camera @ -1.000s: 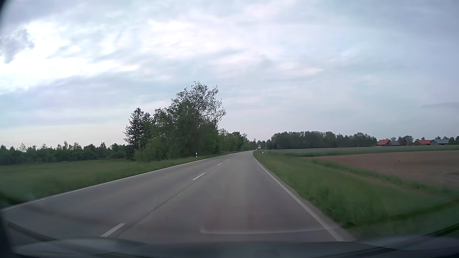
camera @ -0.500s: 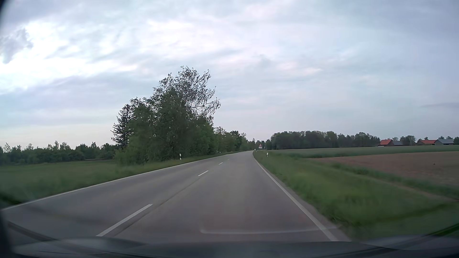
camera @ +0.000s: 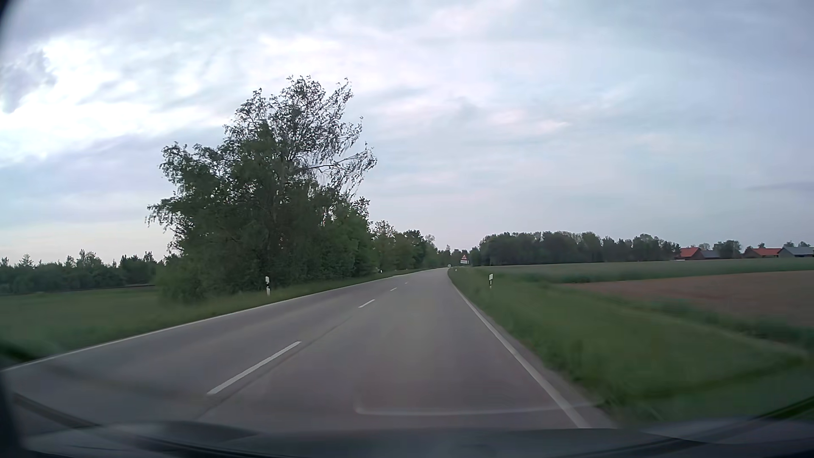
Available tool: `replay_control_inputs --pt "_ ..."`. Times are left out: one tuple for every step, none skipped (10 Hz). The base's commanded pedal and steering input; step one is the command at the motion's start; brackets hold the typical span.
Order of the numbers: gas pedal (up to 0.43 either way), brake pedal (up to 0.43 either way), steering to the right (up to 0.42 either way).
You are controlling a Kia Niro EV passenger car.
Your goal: Follow the waypoints while adhering to traffic rules and regulations
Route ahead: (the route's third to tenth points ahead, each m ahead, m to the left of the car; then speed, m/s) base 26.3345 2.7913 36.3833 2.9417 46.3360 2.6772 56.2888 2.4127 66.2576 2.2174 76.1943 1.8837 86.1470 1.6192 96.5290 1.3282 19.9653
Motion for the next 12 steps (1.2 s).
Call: replay_control_inputs --pt "0.22 0.0 0.003" --pt "0.22 0.0 0.003" --pt "0.22 0.0 0.003" --pt "0.22 0.0 0.003" --pt "0.228 0.0 0.003" --pt "0.228 0.0 0.003" --pt "0.228 0.0 0.003" --pt "0.228 0.0 0.002" --pt "0.228 0.0 0.002" --pt "0.228 0.0 0.002" --pt "0.228 0.0 0.002" --pt "0.228 0.0 0.002"
